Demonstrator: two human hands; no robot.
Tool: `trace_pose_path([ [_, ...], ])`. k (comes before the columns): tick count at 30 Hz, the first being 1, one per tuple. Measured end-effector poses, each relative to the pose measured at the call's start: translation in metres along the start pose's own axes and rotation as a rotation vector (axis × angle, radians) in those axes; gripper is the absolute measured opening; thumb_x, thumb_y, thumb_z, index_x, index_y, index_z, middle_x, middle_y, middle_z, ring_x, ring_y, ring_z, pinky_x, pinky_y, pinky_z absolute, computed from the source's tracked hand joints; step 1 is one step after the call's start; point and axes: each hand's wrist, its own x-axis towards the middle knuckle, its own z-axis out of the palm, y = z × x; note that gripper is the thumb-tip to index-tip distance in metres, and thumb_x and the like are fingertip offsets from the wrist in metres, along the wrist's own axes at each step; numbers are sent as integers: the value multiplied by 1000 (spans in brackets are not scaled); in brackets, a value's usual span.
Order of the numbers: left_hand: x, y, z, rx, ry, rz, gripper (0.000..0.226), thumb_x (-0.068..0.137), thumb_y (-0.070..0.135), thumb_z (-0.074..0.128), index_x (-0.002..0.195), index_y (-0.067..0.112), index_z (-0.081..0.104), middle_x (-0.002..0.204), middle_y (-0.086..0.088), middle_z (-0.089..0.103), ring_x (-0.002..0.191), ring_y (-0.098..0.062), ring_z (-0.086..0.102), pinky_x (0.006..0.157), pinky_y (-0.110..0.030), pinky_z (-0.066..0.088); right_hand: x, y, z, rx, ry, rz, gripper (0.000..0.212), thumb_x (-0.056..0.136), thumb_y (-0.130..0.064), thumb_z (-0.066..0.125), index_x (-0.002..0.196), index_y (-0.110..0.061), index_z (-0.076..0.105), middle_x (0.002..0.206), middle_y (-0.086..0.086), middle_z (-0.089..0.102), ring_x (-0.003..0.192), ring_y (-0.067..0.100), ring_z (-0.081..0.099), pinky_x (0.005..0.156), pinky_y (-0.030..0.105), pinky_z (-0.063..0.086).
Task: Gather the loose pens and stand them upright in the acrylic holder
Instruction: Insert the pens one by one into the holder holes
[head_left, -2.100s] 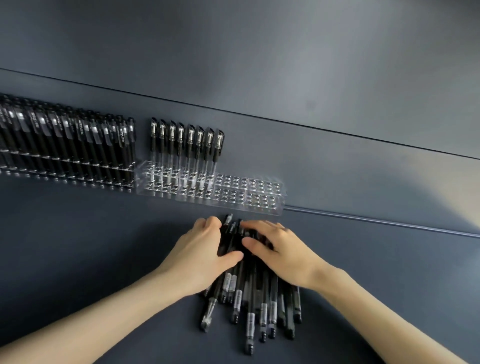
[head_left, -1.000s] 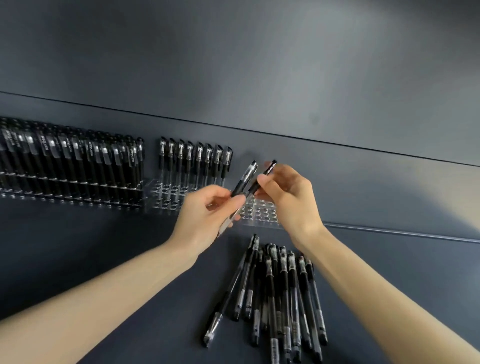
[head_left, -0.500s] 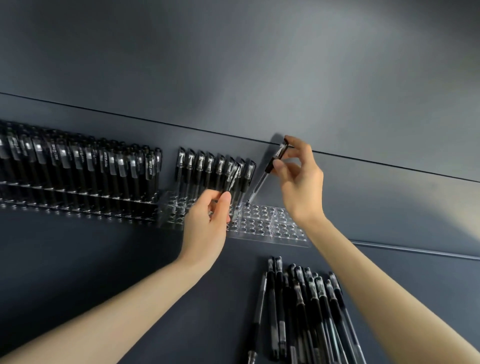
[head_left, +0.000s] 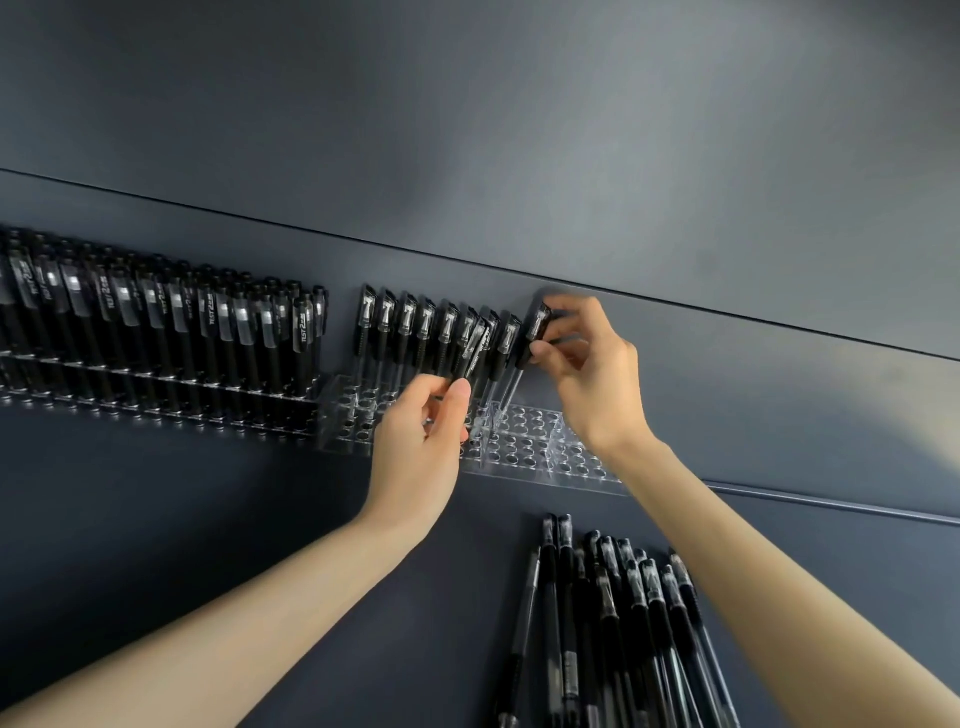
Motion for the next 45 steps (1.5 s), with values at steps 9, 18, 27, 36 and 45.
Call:
trace_pose_path([
  [9, -3, 1, 2, -41, -29, -45, 16, 96, 21, 52, 87, 11, 61, 62, 4, 55, 52, 0, 47, 57, -23, 36, -5, -2, 0, -91, -64, 42, 34, 87, 0, 63, 114, -19, 59, 87, 2, 62, 73, 17, 62, 73, 25, 51],
  [18, -17, 12, 9, -118, -269, -109, 13, 97, 11, 48, 98, 11, 61, 72, 0, 60, 51, -4, 50, 46, -19, 42, -34, -21, -14, 326, -71, 208, 17, 88, -13, 64, 102, -23, 60, 77, -9, 68, 78, 8, 65, 77, 21, 52],
  [27, -16, -5, 4, 517, -194, 425, 29, 94, 32, 43, 96, 15, 67, 92, 6, 61, 86, -15, 58, 77, -31, 48, -24, -21, -35, 342, 77, 192, 31, 83, -1, 68, 97, -27, 58, 74, 2, 65, 72, 21, 64, 80, 48, 56],
  [36, -16, -30, 3, 1125, -289, 588, 50, 90, 43, 33, 119, 18, 64, 114, -5, 60, 104, -28, 59, 99, -58, 37, 2, -17, -30, 200, 220, 74, 35, 87, -4, 64, 95, -37, 53, 81, -5, 67, 80, 19, 66, 81, 35, 54],
  [45, -18, -24, 2, 1189, -334, 535, 50, 90, 44, 32, 118, 19, 65, 113, -4, 60, 102, -27, 60, 97, -57, 39, -1, 2, -10, 123, 111, 102, 27, 86, -6, 67, 100, -26, 57, 77, -11, 58, 71, 13, 62, 67, 17, 46],
])
